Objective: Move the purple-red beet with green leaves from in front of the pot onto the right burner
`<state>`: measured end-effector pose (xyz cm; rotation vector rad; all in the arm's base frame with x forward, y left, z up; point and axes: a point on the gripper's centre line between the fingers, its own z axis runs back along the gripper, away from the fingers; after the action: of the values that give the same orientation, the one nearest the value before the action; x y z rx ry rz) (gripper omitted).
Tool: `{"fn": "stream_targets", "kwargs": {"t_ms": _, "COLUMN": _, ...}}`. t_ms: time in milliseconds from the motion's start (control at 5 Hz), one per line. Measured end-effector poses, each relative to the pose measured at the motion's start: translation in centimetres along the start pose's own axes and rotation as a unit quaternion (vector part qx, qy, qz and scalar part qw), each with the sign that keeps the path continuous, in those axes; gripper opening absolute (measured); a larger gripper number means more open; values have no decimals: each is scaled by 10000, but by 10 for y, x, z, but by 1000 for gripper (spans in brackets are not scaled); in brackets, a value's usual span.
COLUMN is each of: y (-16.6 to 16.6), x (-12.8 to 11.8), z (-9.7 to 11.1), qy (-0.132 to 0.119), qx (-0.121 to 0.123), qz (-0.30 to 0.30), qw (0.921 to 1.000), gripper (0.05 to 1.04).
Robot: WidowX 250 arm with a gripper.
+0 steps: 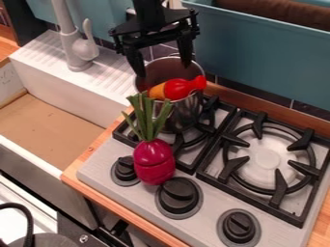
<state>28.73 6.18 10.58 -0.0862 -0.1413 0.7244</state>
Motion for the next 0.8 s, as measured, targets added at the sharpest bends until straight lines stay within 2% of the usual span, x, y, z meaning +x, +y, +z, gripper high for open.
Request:
{"fn": "stream_targets", "kwargs": {"t_ms": 200, "y": 2, "x": -5, "z": -8, "qy": 180, "qx": 88, "qz": -51, "qw": 9998, "gripper": 996}}
{"fn": "stream_targets", "kwargs": {"t_ms": 400, "y": 0, "x": -8, "z": 2, "qy": 462, "qx": 274, "qz": -981, "qw": 9937, "gripper": 996}}
{"fn": "stream_targets", "kwargs": {"t_ms": 600, "y": 0, "x": -11, "z": 10, "qy": 643, "qx": 386, "qz": -1593, "qw": 9844, "gripper": 996}}
{"fn": "stream_targets", "kwargs": {"t_ms": 800, "y": -1, "x": -17, "z": 11, "qy": 762, "qx": 611, "qz": -2221, "qw": 9701, "gripper": 996}}
